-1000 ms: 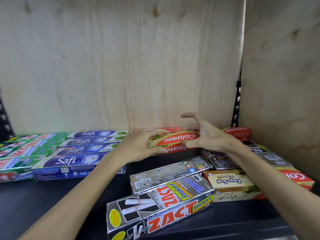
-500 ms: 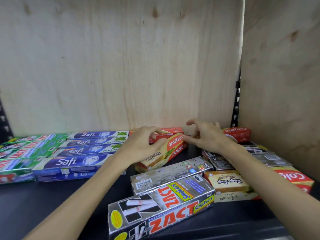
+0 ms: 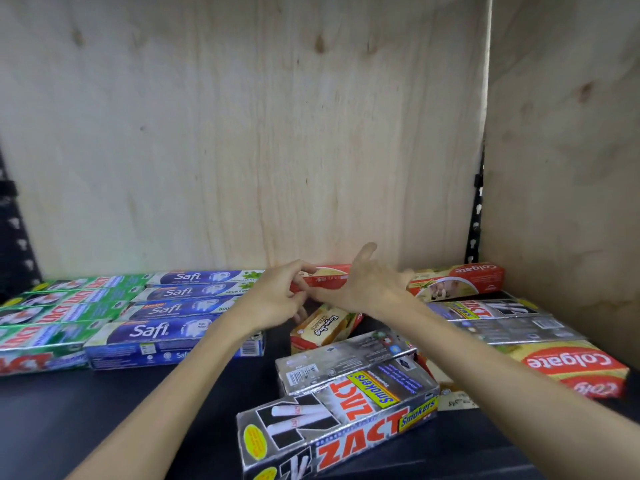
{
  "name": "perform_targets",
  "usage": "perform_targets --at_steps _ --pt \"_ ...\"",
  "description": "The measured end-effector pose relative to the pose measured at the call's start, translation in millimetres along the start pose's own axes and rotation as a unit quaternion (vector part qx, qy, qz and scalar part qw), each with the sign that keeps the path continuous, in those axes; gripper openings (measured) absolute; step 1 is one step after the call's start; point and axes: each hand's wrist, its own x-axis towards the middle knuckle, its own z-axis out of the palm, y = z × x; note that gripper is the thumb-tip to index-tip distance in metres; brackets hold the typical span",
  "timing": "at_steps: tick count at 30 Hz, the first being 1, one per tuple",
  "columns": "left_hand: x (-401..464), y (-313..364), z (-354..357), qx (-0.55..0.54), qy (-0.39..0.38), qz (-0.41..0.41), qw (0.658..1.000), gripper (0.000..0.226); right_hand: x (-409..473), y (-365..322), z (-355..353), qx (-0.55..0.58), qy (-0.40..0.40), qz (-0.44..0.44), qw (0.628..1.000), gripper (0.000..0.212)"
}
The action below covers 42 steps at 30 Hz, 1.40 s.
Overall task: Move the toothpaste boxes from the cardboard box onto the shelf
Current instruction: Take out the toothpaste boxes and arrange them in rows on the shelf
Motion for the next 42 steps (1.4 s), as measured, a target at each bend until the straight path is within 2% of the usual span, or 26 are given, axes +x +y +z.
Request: perform_targets --at_steps 4,8,14,19,23,28,33,36,38,40,42 --pt "0.3 -7.3 -3.9 0.014 0.056 -0.002 0.998 0.037 -2.6 -1.8 14.7 0.089 0.051 0.065 0.993 0.125" --pt "-1.1 -6.5 -6.2 0.039 0.075 0.021 0.996 0.033 -11.4 -0.8 18.0 0.183 0.092 0.065 0.977 0.099" --pt "2.1 -6.1 -7.3 0.013 0.077 0.076 0.994 0.039 -20.4 -6.5 14.8 0.224 0.143 0.011 0.964 0.105" --pt "2.3 1.6 -8.6 -0.076 0.06 0.066 0.993 0.036 -16.6 -9.5 10.5 0.289 0.166 -0.063 0.941 0.118" --pt "4.1 3.4 -11.5 -0.181 0.087 0.068 0.977 0.04 -12.9 -8.7 9.4 0.328 0.139 -0.113 0.928 0.119" --pt "3.7 7.7 -13.9 -0.231 0.125 0.07 0.962 0.055 -13.2 -6.8 0.8 0.315 0.12 -0.174 0.925 0.112" --pt "6.2 4.3 -19.2 -0.197 0.174 0.092 0.96 0.056 -1.7 -2.4 -9.7 0.271 0.074 -0.225 0.933 0.118" --pt "4.6 0.2 -27.3 -0.133 0.202 0.125 0.962 0.056 10.0 5.8 -23.2 0.221 0.031 -0.255 0.941 0.126" --pt "1.5 -2.4 -34.2 -0.1 0.156 0.146 0.972 0.058 17.5 13.3 -31.0 0.165 -0.001 -0.277 0.947 0.131" --pt "-2.3 -4.5 -37.7 -0.088 0.074 0.132 0.985 0.057 20.9 23.1 -36.4 0.122 -0.041 -0.285 0.95 0.134" --pt "-4.2 -9.2 -37.9 -0.021 0.039 0.115 0.992 0.061 19.2 33.2 -36.4 0.1 -0.091 -0.277 0.951 0.133"
